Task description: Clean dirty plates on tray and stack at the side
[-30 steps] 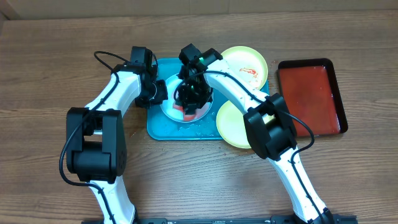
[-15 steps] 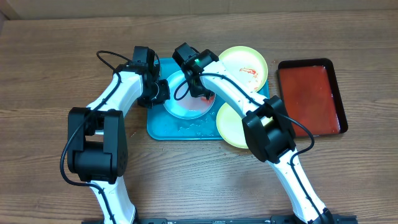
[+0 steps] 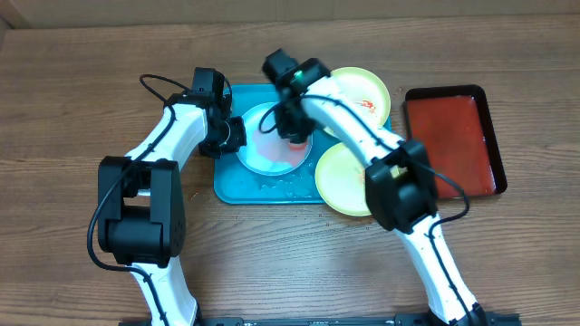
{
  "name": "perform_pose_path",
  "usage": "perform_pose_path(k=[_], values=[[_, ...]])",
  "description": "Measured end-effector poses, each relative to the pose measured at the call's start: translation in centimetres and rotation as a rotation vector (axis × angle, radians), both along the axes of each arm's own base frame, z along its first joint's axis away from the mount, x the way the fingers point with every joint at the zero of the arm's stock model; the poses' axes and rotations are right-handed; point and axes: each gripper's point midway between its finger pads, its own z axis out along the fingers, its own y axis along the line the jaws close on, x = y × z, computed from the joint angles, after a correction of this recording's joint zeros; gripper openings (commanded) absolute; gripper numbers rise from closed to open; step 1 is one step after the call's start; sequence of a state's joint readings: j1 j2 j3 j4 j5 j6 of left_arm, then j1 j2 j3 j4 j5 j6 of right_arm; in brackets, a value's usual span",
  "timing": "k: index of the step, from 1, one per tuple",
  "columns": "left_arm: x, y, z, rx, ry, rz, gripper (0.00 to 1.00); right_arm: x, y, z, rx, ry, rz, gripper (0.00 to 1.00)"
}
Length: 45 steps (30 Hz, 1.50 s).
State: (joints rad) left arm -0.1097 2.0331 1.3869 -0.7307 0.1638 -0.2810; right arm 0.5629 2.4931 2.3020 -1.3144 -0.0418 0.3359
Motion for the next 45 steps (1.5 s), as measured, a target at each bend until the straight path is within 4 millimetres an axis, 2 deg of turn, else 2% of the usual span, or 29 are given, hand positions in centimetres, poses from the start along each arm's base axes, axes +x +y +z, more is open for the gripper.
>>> perform_pose_path(k=[3, 5, 11, 15, 18, 20, 23, 24, 29, 31, 38, 45], values=[[-0.1, 0.0, 0.0, 0.0, 0.003, 0.0, 0.04, 0.3, -2.6, 3.0, 0.058, 0.031, -0.062, 0.04], [-0.1, 0.0, 0.0, 0.0, 0.003, 0.0, 0.04, 0.8, -5.1, 6.8, 0.107, 0.013, -0.117, 0.04], [-0.1, 0.0, 0.1, 0.001, 0.003, -0.004, 0.04, -0.2, -10.0, 15.5, 0.19, -0.065, -0.192, 0.04], [-0.1, 0.1, 0.5, 0.009, 0.007, -0.027, 0.04, -1.2, -12.9, 19.7, 0.225, -0.125, -0.239, 0.04], [0.1, 0.6, 2.0, 0.041, -0.026, -0.042, 0.04, -1.4, -14.2, 20.5, 0.225, -0.134, -0.259, 0.04], [0.2, 1.2, 4.0, 0.076, -0.069, -0.041, 0.04, -1.3, -15.1, 20.4, 0.214, -0.129, -0.274, 0.04], [0.0, 3.1, 8.1, 0.178, -0.152, -0.032, 0.04, -1.2, -16.4, 20.2, 0.182, -0.133, -0.292, 0.04], [-0.1, 4.0, 10.2, 0.225, -0.198, -0.024, 0.04, -1.2, -16.8, 20.1, 0.17, -0.135, -0.298, 0.04], [-0.6, 6.7, 16.6, 0.444, -0.347, -0.002, 0.04, -1.2, -17.7, 20.0, 0.129, -0.137, -0.308, 0.04], [-1.1, 6.5, 18.0, 0.558, -0.371, -0.026, 0.04, -1.4, -17.8, 19.9, 0.126, -0.132, -0.308, 0.04], [-1.9, 3.2, 21.2, 0.871, -0.476, -0.109, 0.04, -1.3, -18.4, 19.8, 0.093, -0.143, -0.315, 0.04], [-2.3, 1.9, 26.2, 1.128, -0.642, -0.021, 0.04, -0.9, -18.6, 19.9, 0.082, -0.16, -0.318, 0.04]])
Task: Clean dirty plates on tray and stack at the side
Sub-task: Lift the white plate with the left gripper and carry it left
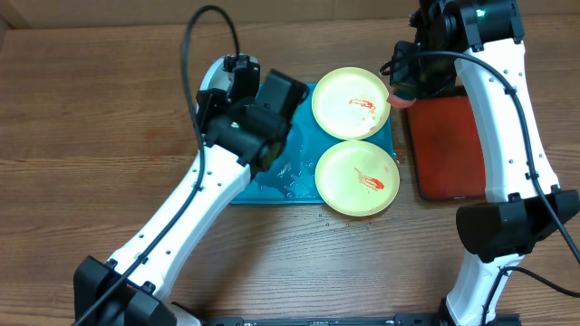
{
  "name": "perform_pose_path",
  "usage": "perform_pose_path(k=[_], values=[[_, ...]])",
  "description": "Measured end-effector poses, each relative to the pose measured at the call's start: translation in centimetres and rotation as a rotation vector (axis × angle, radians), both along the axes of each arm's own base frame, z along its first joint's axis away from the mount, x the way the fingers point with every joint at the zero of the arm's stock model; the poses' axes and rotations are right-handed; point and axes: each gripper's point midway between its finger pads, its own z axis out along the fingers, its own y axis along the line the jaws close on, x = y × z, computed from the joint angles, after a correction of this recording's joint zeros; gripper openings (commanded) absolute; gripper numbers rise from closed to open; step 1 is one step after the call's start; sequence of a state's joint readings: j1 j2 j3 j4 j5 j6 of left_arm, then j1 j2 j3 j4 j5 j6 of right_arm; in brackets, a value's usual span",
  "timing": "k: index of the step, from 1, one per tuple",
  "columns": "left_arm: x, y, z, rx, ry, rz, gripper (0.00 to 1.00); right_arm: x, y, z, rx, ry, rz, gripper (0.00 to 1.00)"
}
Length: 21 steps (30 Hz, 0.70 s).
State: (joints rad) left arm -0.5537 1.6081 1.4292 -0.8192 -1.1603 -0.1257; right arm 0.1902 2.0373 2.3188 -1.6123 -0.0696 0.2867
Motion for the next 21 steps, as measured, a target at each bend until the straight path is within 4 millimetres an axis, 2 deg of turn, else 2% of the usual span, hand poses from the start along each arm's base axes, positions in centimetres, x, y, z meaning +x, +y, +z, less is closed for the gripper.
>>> perform_pose_path(k=[5, 8, 14, 21], values=[[-1.0, -0.6, 2.9, 0.115, -0.12, 0.05, 0.04, 0.7, 0.0, 0.2, 0.0, -0.031, -0.002, 0.04], [-1.5, -1.4, 3.7, 0.153, -0.149, 0.051, 0.04, 0.8, 0.1, 0.2, 0.0, -0.035, -0.002, 0.04], [-2.1, -2.9, 4.4, 0.174, -0.18, 0.028, 0.04, 1.0, 0.1, 0.3, 0.002, -0.042, -0.003, 0.04], [-2.2, -3.0, 4.5, 0.178, -0.183, 0.026, 0.04, 1.1, 0.1, 0.4, 0.002, -0.048, -0.003, 0.04]])
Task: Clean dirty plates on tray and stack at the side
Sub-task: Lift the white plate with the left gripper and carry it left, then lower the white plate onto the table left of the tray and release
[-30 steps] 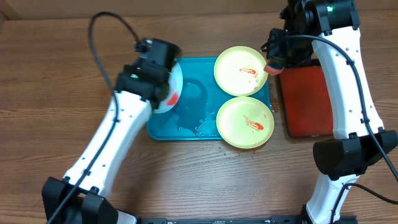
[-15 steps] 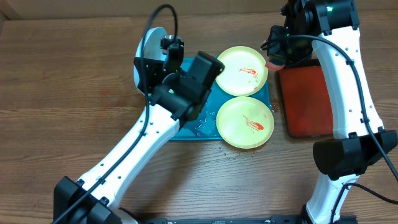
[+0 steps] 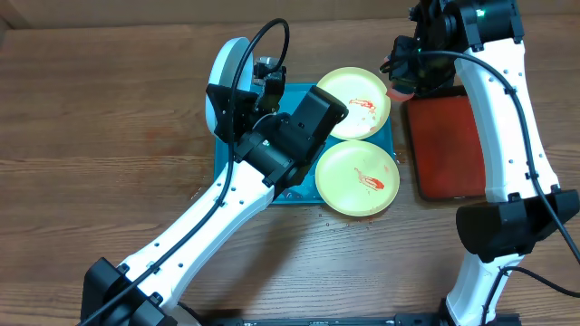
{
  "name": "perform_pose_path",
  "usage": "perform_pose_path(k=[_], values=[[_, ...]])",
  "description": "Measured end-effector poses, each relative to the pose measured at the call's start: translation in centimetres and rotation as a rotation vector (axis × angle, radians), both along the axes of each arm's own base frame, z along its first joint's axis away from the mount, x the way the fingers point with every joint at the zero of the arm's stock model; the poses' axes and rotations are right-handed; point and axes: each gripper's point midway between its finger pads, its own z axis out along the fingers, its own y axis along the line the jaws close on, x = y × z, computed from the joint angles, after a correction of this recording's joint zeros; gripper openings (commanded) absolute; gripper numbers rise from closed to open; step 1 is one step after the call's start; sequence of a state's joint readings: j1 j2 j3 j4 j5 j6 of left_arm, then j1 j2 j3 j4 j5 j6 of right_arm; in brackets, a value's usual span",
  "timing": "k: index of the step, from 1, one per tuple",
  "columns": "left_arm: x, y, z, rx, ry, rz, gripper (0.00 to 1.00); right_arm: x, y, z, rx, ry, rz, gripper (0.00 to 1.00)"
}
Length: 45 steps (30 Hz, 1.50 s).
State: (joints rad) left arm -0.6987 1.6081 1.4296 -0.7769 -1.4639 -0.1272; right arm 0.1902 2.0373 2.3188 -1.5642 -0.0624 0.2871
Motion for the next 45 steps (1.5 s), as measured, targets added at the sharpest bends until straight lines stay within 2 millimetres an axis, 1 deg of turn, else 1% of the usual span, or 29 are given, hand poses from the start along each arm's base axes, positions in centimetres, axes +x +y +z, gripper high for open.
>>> perform_pose_path(k=[7, 10, 13, 16, 17, 18, 20, 23, 24, 26, 27, 29, 31, 32, 33, 34, 35, 36, 37, 39, 40, 43, 45], values=[[-0.2, -0.9, 0.0, 0.0, 0.002, -0.026, 0.04, 0.2, 0.1, 0.1, 0.002, -0.007, 0.001, 0.04], [0.0, -1.3, -1.1, -0.026, 0.056, -0.063, 0.04, 0.1, 0.0, 0.0, 0.001, -0.003, 0.0, 0.04], [0.3, -2.3, -3.2, -0.09, 0.156, -0.137, 0.04, -0.2, 0.0, -0.1, -0.002, 0.01, -0.001, 0.04], [0.6, -3.6, -5.5, -0.189, 0.249, -0.216, 0.04, -0.4, -0.1, -0.1, -0.003, 0.017, 0.0, 0.04], [0.8, -4.1, -6.4, -0.233, 0.287, -0.246, 0.04, -0.4, -0.1, -0.1, -0.003, 0.017, 0.0, 0.04], [0.9, -4.6, -7.7, -0.3, 0.347, -0.284, 0.04, -0.4, -0.1, -0.1, -0.003, 0.017, 0.0, 0.04], [1.0, -4.7, -10.0, -0.43, 0.446, -0.32, 0.04, -0.4, -0.1, -0.1, -0.003, 0.017, 0.0, 0.04], [1.1, -3.4, -12.0, -0.597, 0.526, -0.305, 0.04, -0.4, -0.1, -0.1, -0.003, 0.017, 0.0, 0.04], [1.2, -2.7, -12.4, -0.647, 0.535, -0.288, 0.04, -0.4, -0.1, -0.1, -0.003, 0.018, 0.0, 0.04], [1.7, -0.3, -13.5, -0.815, 0.552, -0.237, 0.04, -0.4, -0.1, -0.1, -0.003, 0.017, 0.0, 0.04], [1.8, 0.2, -13.7, -0.85, 0.554, -0.226, 0.04, -0.4, -0.1, -0.1, -0.003, 0.017, 0.0, 0.04], [2.2, 2.6, -14.2, -0.992, 0.536, -0.174, 0.04, -0.4, -0.1, -0.1, -0.003, 0.016, 0.0, 0.04], [2.4, 4.8, -14.4, -1.082, 0.509, -0.122, 0.04, -0.3, -0.1, -0.1, -0.003, 0.014, 0.0, 0.04], [2.3, 6.4, -14.5, -1.135, 0.491, -0.079, 0.04, -0.3, 0.0, -0.1, -0.002, 0.012, 0.0, 0.04], [2.1, 9.2, -14.8, -1.2, 0.455, -0.004, 0.04, -0.1, 0.0, 0.0, -0.001, 0.006, 0.0, 0.04], [2.0, 10.4, -15.0, -1.222, 0.438, 0.032, 0.04, -0.1, 0.0, 0.0, -0.001, 0.006, 0.0, 0.04], [1.8, 12.6, -15.4, -1.267, 0.404, 0.1, 0.04, -0.1, 0.0, 0.0, -0.001, 0.005, 0.0, 0.04], [1.6, 13.6, -15.8, -1.284, 0.392, 0.132, 0.04, -0.1, 0.0, 0.0, 0.0, 0.004, 0.0, 0.04], [1.4, 15.3, -16.4, -1.318, 0.37, 0.192, 0.04, 0.0, 0.0, 0.0, 0.0, 0.0, 0.0, 0.04], [0.9, 18.0, -17.7, -1.358, 0.339, 0.287, 0.04, 0.0, 0.0, 0.0, 0.0, 0.0, 0.0, 0.04], [0.4, 20.0, -18.8, -1.386, 0.316, 0.361, 0.04, 0.0, 0.0, 0.0, 0.0, 0.0, 0.0, 0.04], [-0.6, 23.2, -21.0, -1.431, 0.288, 0.483, 0.04, 0.0, 0.0, 0.0, 0.0, -0.002, 0.0, 0.04], [-1.1, 24.4, -22.3, -1.448, 0.289, 0.532, 0.04, 0.0, 0.0, 0.0, 0.001, -0.001, 0.0, 0.04]])
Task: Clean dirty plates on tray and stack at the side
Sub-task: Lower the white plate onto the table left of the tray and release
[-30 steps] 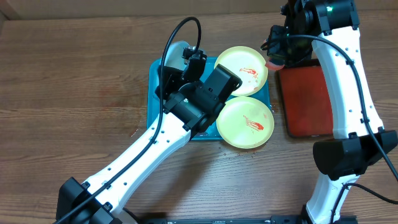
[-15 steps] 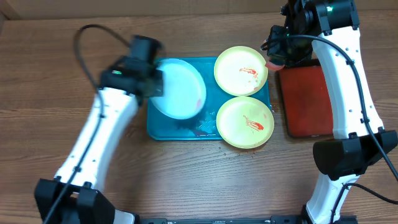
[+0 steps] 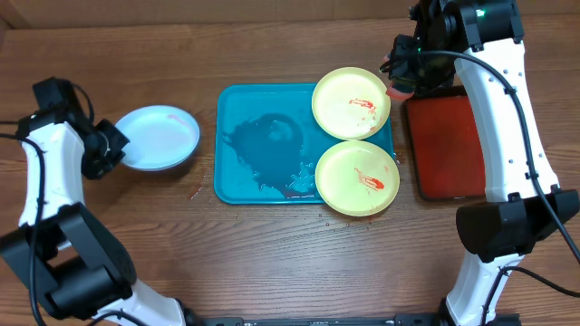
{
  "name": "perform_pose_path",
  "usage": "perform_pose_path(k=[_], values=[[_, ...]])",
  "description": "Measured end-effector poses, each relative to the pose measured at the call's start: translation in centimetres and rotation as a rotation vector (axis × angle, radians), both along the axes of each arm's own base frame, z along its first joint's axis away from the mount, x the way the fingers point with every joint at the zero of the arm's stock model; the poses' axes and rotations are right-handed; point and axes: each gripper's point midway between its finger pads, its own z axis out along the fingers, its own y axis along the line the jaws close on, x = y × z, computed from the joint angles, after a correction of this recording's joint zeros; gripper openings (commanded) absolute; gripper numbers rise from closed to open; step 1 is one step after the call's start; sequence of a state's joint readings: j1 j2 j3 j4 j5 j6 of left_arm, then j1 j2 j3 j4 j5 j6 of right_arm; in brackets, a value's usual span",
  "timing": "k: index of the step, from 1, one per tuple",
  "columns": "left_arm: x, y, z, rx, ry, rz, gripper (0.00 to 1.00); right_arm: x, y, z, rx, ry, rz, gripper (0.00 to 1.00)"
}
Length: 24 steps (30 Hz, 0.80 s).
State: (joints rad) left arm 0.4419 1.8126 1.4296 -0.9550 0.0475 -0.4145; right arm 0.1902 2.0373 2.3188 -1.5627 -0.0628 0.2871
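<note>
A pale blue-white plate (image 3: 161,136) lies flat on the table, left of the teal tray (image 3: 245,109). My left gripper (image 3: 112,145) is at its left rim and looks shut on that rim. Two yellow-green plates smeared with red rest on the tray's right side, one at the back (image 3: 352,102) and one at the front (image 3: 357,178). Beside the back plate's right edge, my right gripper (image 3: 399,80) hangs shut on a small pink sponge (image 3: 397,90).
A dark red tray (image 3: 453,149) lies to the right of the teal tray, under the right arm. A wet patch (image 3: 267,149) covers the middle of the teal tray. Bare wooden table runs along the front and the far left.
My left arm has gone from over the teal tray, with the pale plate held up on edge, out to the far left. The plate now lies flat on the table. The right arm stayed put.
First the pale plate lay on the tray, my left gripper at its rim and my right gripper pressing the sponge onto it. Then the right arm stood by the red tray with the sponge while the left held the plate raised. Now the plate rests left of the tray.
</note>
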Motion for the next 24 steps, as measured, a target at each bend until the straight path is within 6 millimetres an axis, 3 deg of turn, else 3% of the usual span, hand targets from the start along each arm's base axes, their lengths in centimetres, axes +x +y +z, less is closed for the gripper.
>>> perform_pose_path(k=[4, 7, 8, 10, 13, 15, 17, 19, 21, 24], values=[[-0.3, 1.5, -3.0, -0.027, 0.052, 0.041, 0.04, 0.0, 0.0, 0.0, 0.0, -0.001, 0.0, 0.04], [-0.3, 1.4, -5.5, -0.051, 0.099, 0.04, 0.05, 0.0, 0.0, 0.0, 0.0, 0.0, 0.0, 0.04], [-0.4, 1.4, -6.1, -0.058, 0.111, 0.039, 0.22, 0.0, 0.0, 0.0, 0.0, 0.0, 0.0, 0.04], [-0.5, 1.4, -6.9, -0.066, 0.128, 0.04, 0.46, 0.0, 0.0, 0.0, 0.0, 0.0, 0.0, 0.04], [-0.7, 1.3, -7.8, -0.075, 0.148, 0.039, 0.69, 0.0, 0.0, 0.0, 0.0, 0.0, 0.0, 0.04], [-0.7, 1.3, -7.9, -0.075, 0.151, 0.031, 0.73, 0.0, 0.0, 0.0, -0.001, 0.001, 0.0, 0.04], [-0.9, 1.2, -7.8, -0.078, 0.159, 0.019, 0.9, -0.1, 0.0, 0.0, -0.001, 0.003, 0.0, 0.04], [-1.1, 1.0, -7.3, -0.084, 0.178, -0.001, 0.93, -0.2, 0.0, -0.1, -0.002, 0.007, 0.0, 0.04], [-0.7, 1.4, -6.1, -0.065, 0.177, -0.02, 0.94, -0.2, 0.0, -0.1, -0.002, 0.009, 0.0, 0.04], [1.8, 1.9, -2.5, 0.0, 0.114, -0.073, 0.98, -0.2, 0.0, -0.1, -0.002, 0.009, 0.0, 0.04]])
